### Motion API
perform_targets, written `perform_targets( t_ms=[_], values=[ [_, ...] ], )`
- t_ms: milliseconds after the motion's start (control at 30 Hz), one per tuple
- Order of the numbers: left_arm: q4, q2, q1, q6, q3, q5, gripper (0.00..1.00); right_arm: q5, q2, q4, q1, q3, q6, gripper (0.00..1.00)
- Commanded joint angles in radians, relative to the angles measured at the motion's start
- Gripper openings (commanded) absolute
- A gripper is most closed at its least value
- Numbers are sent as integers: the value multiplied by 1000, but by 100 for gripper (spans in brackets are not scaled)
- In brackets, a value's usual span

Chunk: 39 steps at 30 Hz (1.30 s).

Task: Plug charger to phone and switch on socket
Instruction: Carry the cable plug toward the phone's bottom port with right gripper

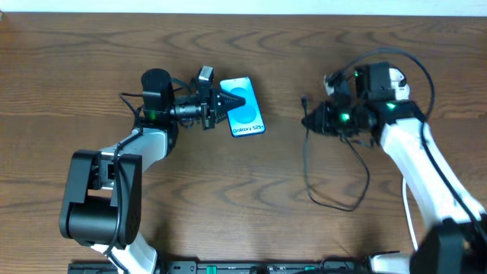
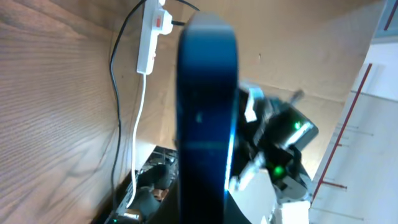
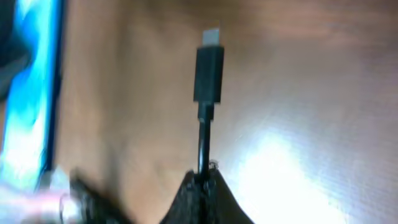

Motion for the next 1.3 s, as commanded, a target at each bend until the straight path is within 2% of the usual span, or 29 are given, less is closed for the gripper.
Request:
perform_targets(
  t_ms=[0,67,167,300,400,600,800,1033,1167,1267],
  values=[
    [10,-12,-1,62,56,45,8,-225,-83,-115,0,-4,-391,1],
    [20,-12,-3,68,67,47,7,-369,-115,-201,5,-17,-558,1],
    [80,-12,-8,68,79,84,8,-503,-127,-268,25,-53,-710,1],
    [163,-12,-11,67,80,129,7,-523,-125,-232,56,-122,-723,1],
    [162,-12,-11,65,79,90,8,-521,-125,-201,83,-148,-701,2],
    [162,-12,-34,37,79,-77,7,-258,-125,-27,164,-150,-351,2],
    [162,-12,-61,37,79,-143,7,-168,-126,72,242,-150,-171,2],
    [162,-12,-29,38,79,-146,7,66,-126,-13,248,-150,-60,1],
    [162,-12,20,38,79,-140,7,450,-125,-135,249,-153,109,2],
    [162,-12,53,38,79,-140,7,605,-125,-129,255,-193,194,1]
  ],
)
